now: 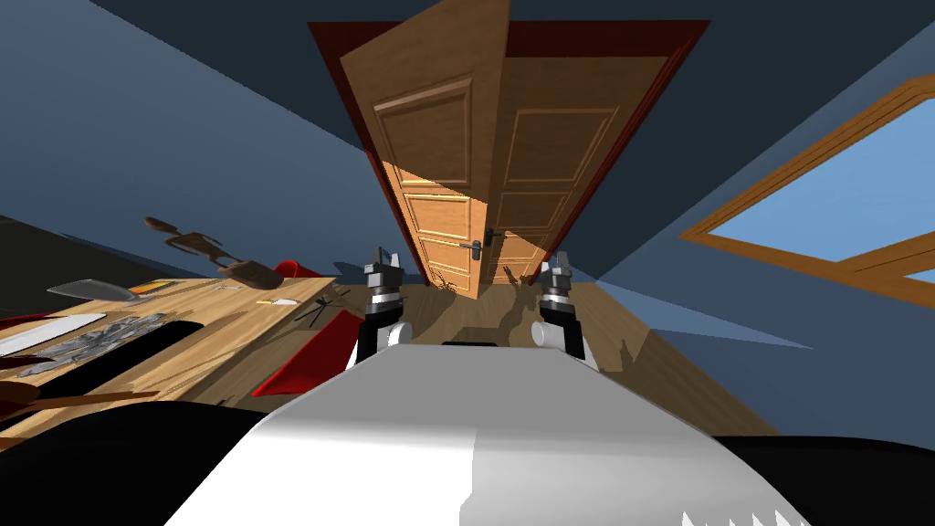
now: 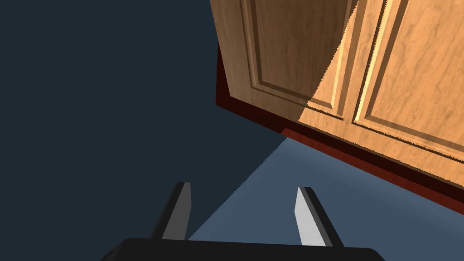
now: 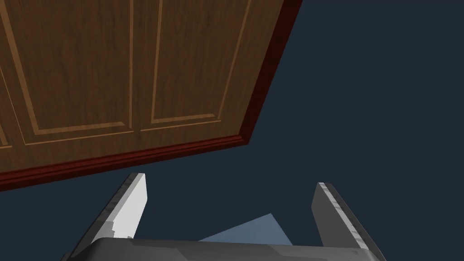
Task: Pull the door open
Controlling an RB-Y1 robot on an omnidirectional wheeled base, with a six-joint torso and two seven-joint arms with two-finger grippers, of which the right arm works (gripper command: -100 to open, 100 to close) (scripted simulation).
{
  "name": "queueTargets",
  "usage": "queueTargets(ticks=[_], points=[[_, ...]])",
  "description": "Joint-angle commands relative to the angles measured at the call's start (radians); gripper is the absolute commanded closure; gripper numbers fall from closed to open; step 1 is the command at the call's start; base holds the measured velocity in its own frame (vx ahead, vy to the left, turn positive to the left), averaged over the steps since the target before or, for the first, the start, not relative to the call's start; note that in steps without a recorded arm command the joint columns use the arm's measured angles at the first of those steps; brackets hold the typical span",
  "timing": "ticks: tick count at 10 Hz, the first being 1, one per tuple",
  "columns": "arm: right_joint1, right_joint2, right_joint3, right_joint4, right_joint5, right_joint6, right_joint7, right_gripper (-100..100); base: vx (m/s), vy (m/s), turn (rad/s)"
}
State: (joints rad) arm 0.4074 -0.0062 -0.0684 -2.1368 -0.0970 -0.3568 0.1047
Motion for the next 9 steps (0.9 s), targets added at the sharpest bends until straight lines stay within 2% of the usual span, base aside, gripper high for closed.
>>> queueTargets(ticks=[1, 2, 4, 9], points=[[-0.013, -0.017, -0.009, 0.029, -0.005, 0.008, -0.009, -100, 0.183, -0.034, 0.050], [-0.019, -0.023, -0.011, 0.046, -0.007, 0.009, -0.012, -100, 0.130, -0.028, 0.033], [-0.046, -0.047, -0.021, 0.118, -0.012, 0.015, -0.025, -100, 0.150, -0.052, 0.084], [-0.084, -0.076, -0.033, 0.217, -0.019, 0.022, -0.043, -100, 0.108, -0.020, 0.050]])
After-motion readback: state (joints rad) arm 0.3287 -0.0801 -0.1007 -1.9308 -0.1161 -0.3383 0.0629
